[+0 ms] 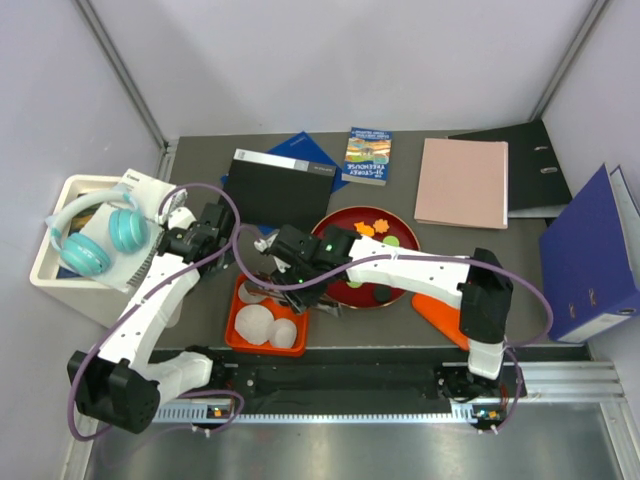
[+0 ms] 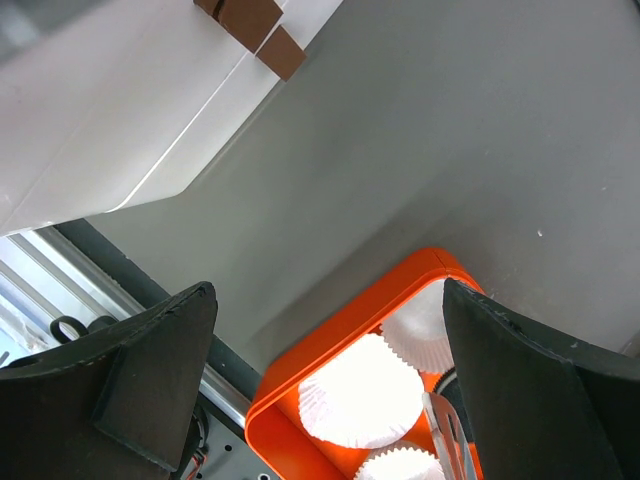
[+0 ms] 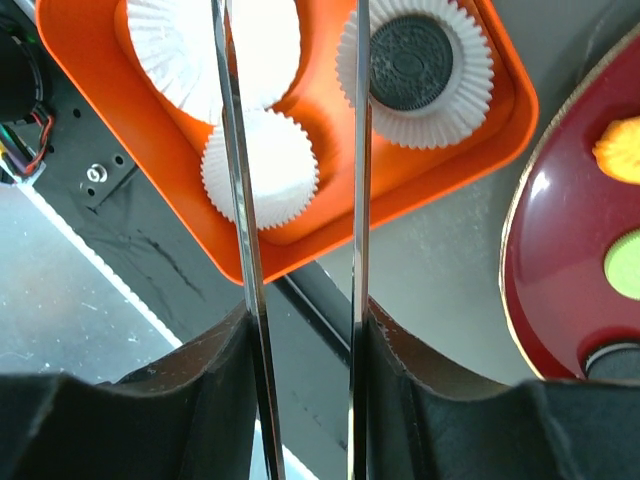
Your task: Pack the cookies
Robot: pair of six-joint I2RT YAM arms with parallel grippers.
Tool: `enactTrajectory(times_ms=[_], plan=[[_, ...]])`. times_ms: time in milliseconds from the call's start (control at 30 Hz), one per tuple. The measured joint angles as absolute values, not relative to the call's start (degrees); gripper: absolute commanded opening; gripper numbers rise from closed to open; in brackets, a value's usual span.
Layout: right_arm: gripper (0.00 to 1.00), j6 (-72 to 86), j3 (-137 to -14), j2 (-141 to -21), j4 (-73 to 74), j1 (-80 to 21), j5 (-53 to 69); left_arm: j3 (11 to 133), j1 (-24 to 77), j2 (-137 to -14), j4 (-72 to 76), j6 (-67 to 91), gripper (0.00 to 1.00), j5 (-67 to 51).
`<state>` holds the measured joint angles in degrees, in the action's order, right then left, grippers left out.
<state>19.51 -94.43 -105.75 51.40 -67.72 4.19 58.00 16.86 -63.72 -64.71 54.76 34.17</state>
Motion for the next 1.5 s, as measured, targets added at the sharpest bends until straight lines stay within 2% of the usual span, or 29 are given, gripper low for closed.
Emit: enactTrajectory(times_ms=[300, 633, 933, 1067, 1167, 1233, 1367, 1500], plan=[[0.42, 19.0, -98.5, -109.4, 51.7, -67.7, 5.2, 58.0, 16.6, -63.7, -64.7, 54.7, 0.99, 34.2], [0.52, 18.2, -101.4, -111.5, 51.9, -67.7, 5.1, 58.0, 16.6, -63.6, -64.7, 54.7, 0.99, 34.2], [0.52, 18.3, -101.2, -111.1, 52.1, -67.4, 2.5, 58.0, 16.6, -63.6, -64.7, 54.7, 0.99, 34.2], [0.52, 19.3, -95.5, -105.4, 52.2, -65.9, 0.1, 58.0, 16.6, -63.6, -64.6, 54.3, 0.99, 34.2], [0.52, 20.2, -89.4, -96.8, 53.8, -62.6, -2.5, 58.0, 16.6, -63.6, -64.6, 54.0, 0.99, 34.0], [0.51, 20.7, -84.6, -88.7, 54.7, -59.1, -4.9, 58.0, 16.6, -63.7, -64.4, 53.9, 0.99, 33.8], [0.50, 21.4, -78.6, -80.4, 55.5, -51.7, -8.4, 58.0, 16.6, -64.6, -63.9, 53.6, 0.99, 32.4], [0.49, 22.6, -72.2, -78.2, 56.8, -48.8, -11.1, 57.5, 16.6, -65.5, -62.8, 52.3, 0.99, 30.3]])
